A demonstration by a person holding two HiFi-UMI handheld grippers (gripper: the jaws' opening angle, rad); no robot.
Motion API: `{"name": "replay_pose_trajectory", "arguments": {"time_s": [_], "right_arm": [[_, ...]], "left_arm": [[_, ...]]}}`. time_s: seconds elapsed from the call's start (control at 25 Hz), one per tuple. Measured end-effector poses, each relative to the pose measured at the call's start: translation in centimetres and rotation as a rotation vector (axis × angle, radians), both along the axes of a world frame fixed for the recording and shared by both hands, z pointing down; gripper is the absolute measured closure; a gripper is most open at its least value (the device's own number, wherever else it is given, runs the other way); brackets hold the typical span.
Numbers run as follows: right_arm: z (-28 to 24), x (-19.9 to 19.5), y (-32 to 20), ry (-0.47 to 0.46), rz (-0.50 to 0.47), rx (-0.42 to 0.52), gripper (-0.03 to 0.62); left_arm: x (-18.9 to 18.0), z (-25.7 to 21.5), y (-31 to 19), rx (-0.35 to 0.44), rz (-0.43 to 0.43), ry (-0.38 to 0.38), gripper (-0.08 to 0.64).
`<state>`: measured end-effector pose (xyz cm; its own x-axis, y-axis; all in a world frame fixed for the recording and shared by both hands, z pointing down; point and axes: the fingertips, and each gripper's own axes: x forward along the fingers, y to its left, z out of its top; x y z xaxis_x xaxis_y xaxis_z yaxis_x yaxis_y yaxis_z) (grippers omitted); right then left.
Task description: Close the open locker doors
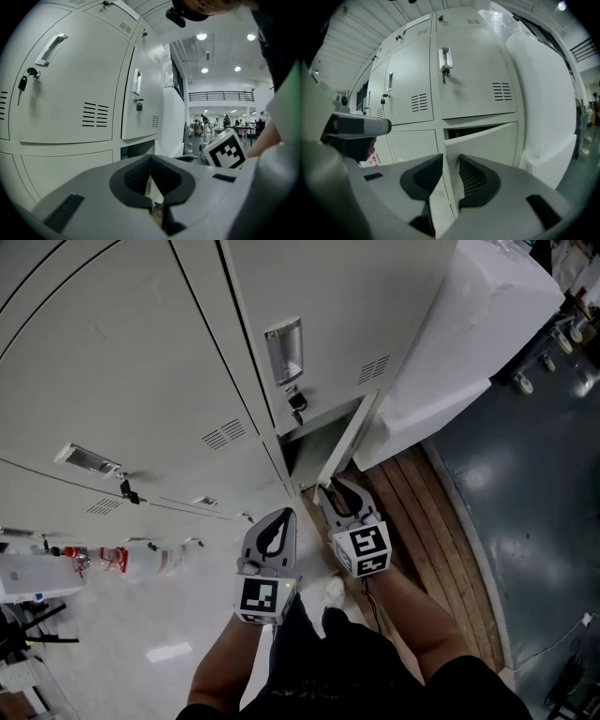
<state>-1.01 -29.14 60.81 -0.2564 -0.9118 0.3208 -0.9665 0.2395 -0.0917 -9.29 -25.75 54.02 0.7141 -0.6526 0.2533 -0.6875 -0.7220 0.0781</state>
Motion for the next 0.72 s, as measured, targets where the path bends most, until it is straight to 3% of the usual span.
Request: {"name": "replay_pose_trajectory", "arguments": {"time_s": [0.72], "right_arm": [[-0.5,-4.3,-6.5,0.023,-0.144,0.040,0.411]], "left_arm": [[-2.5,0.0,-2.4,0.002,-0.034,-0.007,0.555]]}}
